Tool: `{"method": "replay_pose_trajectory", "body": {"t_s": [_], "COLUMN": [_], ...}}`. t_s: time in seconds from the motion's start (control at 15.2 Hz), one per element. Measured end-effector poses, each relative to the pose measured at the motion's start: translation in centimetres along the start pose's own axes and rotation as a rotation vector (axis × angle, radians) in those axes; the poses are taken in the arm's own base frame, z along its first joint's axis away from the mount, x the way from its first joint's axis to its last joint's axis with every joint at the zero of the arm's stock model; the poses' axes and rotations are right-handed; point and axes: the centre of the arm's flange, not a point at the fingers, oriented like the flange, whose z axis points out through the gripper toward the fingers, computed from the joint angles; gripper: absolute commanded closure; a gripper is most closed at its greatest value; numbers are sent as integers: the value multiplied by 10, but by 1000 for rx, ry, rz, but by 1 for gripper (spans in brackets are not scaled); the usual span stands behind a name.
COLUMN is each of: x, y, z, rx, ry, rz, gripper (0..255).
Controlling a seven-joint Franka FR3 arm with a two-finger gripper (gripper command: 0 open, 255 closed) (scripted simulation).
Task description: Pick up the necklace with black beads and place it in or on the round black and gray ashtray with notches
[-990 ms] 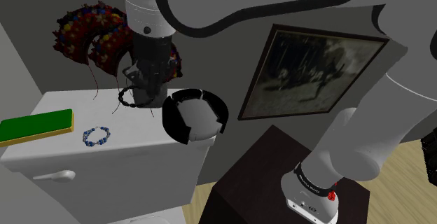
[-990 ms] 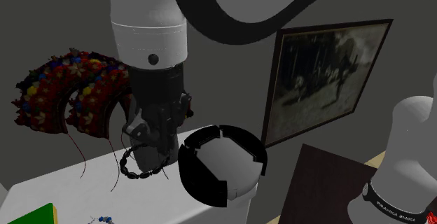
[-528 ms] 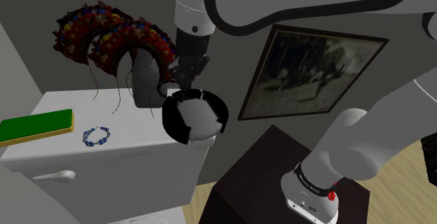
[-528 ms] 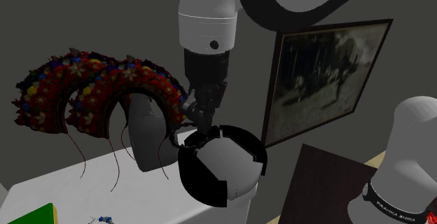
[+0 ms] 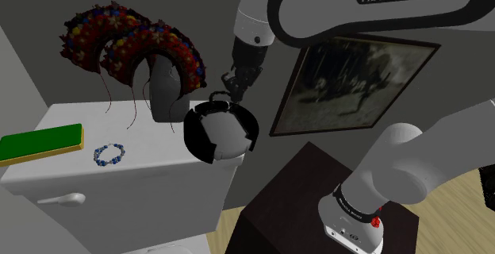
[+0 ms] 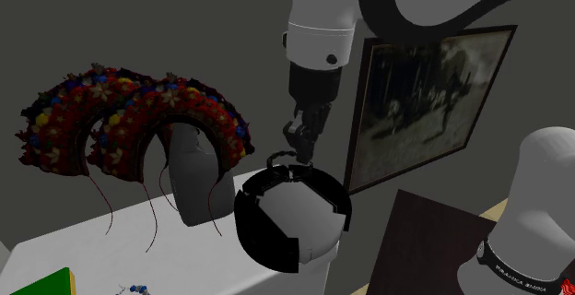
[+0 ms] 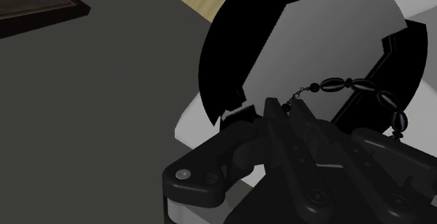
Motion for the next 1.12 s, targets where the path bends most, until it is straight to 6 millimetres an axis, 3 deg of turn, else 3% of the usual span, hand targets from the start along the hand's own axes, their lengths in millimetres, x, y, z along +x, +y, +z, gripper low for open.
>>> {"method": "replay_pose_trajectory", "body": {"t_s": [0.73, 1.12], "x": [-4, -4], "y": [2, 1], "z": [57, 65], "rx": [0, 0], "ry": [0, 1], "rz": [0, 0], "gripper": [255, 255]}}
